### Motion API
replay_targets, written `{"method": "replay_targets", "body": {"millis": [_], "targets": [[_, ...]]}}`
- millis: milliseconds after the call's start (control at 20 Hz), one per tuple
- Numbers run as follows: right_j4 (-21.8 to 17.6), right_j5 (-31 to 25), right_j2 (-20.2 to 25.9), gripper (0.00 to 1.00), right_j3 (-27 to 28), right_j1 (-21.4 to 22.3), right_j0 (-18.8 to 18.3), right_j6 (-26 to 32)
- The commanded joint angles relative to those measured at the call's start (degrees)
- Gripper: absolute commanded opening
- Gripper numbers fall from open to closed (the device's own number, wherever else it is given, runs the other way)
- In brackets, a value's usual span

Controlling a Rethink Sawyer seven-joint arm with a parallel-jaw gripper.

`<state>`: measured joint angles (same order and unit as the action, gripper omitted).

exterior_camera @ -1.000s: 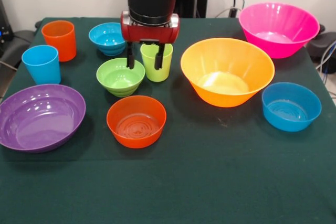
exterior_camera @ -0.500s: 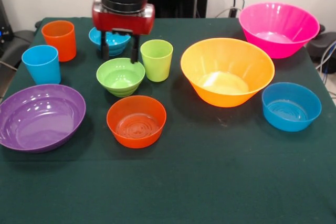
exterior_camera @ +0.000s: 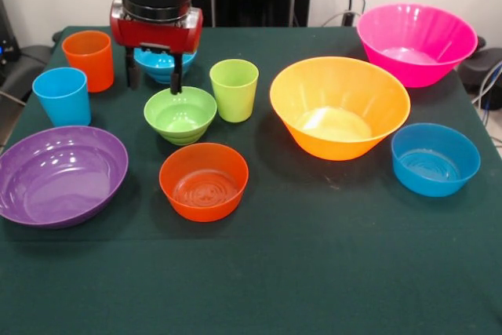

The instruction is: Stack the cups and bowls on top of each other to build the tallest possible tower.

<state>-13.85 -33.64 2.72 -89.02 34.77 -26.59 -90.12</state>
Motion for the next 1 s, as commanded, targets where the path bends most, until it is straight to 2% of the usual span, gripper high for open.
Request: {"method": "replay_targets", "body": {"millis": [50, 550, 1000], "targets": [[-3.1, 0.9, 3.2, 1.00, -1.6, -3.5, 0.9, -1.2], [-2.1, 3.8, -0.6, 1.00, -2.8, -4.9, 6.0, -8.3], [-1.0, 3.4, -1.3, 1.00, -3.2, -5.5, 5.9, -6.7]]}}
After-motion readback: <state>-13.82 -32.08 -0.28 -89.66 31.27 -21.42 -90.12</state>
